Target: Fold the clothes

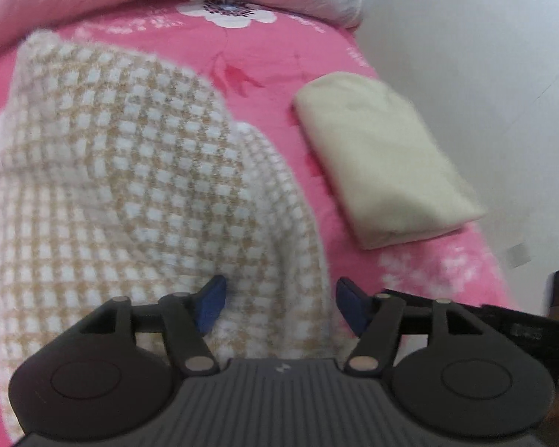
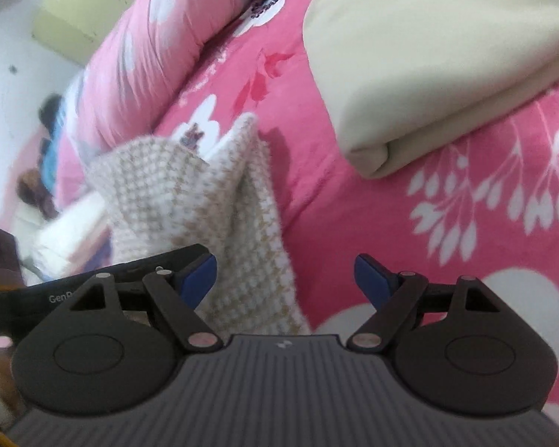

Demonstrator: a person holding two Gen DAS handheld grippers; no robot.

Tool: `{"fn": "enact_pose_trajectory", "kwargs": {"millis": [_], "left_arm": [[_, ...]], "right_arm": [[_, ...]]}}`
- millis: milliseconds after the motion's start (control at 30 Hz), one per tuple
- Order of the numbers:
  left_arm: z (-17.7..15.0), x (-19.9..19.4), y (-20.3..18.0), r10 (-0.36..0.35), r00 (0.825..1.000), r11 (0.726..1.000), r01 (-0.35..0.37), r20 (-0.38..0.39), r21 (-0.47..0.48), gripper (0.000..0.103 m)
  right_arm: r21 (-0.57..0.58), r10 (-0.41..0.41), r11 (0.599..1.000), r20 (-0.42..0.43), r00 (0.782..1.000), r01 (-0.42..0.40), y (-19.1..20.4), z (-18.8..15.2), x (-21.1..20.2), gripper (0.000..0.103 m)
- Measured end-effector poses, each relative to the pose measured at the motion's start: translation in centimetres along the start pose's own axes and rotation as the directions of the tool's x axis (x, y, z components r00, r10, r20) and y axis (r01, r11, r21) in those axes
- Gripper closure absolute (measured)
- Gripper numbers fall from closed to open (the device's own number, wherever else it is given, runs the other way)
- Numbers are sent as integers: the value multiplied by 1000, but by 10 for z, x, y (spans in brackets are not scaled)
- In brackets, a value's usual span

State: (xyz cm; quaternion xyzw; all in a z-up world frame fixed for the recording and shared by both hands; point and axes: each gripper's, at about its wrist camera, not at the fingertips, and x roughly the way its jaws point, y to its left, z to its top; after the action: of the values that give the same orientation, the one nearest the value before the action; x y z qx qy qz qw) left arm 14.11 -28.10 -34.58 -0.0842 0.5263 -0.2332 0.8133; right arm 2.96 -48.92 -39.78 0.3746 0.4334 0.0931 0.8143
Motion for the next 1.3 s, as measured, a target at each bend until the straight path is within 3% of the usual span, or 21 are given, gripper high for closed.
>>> {"fn": "enact_pose_trajectory", "kwargs": {"millis": [133,333,433,567,733,800,900,1000,1067,1200,1300], "left_arm": [[2,-5,29,-146,989,977,144,-4,-159,37],[3,-12,62,-223,973,907,231,64,-353,42],[-3,-20,68,-254,963,894,270,91,-359,42],[-19,-36,80,-283,950,879,312,131,-360,42],[-47,-64,93,-285,940,862,338,190,-377,42],[-54,-72,96,-261,943,876,321,205,-359,43],[-59,-78,95,-195,962,921,247,193,-302,51],[-67,-82,86,-127,976,962,164,176,-217,52],[-77,-85,76,-106,980,975,136,171,-177,52],[-80,-80,67,-72,980,986,98,183,-138,52],[-77,-68,60,-57,979,990,81,198,-116,52]], "right_arm": [[55,66,996,-3,998,-66,-4,6,0,22],[12,89,996,-42,995,-89,11,11,-4,22],[10,116,993,-70,991,-116,19,3,-13,22],[99,188,979,-95,978,-178,27,-10,-12,22],[186,212,963,-66,975,-197,30,2,8,21],[198,214,960,-66,975,-197,32,11,19,21],[156,189,973,-98,977,-173,39,33,45,22],[156,174,976,-130,976,-153,42,52,74,22],[131,176,979,-159,971,-156,50,62,87,22],[-67,110,989,-248,962,-130,86,70,109,22],[-223,71,965,-282,957,-137,115,71,119,22]]}}
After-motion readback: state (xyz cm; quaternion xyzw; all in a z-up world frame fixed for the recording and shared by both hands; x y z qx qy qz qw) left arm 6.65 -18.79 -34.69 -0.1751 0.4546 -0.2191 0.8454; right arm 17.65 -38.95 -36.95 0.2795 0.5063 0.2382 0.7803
